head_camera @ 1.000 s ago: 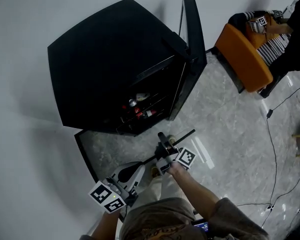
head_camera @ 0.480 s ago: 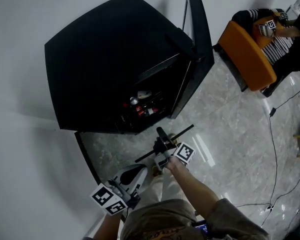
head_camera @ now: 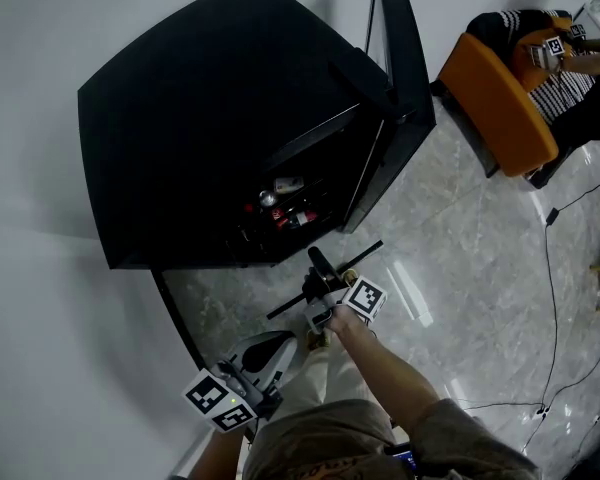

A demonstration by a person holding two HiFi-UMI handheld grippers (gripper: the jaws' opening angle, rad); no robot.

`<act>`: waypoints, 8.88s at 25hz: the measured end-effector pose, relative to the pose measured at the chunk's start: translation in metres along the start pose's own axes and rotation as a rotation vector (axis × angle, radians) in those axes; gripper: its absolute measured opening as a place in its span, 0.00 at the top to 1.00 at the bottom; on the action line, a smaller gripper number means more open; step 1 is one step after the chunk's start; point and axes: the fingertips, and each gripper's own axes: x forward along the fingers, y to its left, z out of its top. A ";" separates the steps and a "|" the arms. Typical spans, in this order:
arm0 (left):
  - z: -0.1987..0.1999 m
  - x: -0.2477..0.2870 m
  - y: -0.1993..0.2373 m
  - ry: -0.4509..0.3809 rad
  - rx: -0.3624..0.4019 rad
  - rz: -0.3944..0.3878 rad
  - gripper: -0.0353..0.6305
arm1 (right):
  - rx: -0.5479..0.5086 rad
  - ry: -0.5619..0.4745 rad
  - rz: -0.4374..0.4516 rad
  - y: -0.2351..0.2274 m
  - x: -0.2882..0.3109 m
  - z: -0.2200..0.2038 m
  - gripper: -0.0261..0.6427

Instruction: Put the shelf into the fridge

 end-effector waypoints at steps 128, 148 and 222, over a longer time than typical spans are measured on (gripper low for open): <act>-0.019 0.000 0.024 0.022 -0.062 0.085 0.94 | 0.002 0.041 0.047 -0.019 0.152 0.012 0.92; -0.024 -0.010 0.033 0.031 -0.062 0.114 0.94 | -0.013 0.060 0.048 -0.019 0.191 0.015 0.92; 0.084 -0.016 -0.043 -0.087 0.073 -0.039 0.94 | -0.445 0.435 0.189 0.223 -0.040 -0.040 0.92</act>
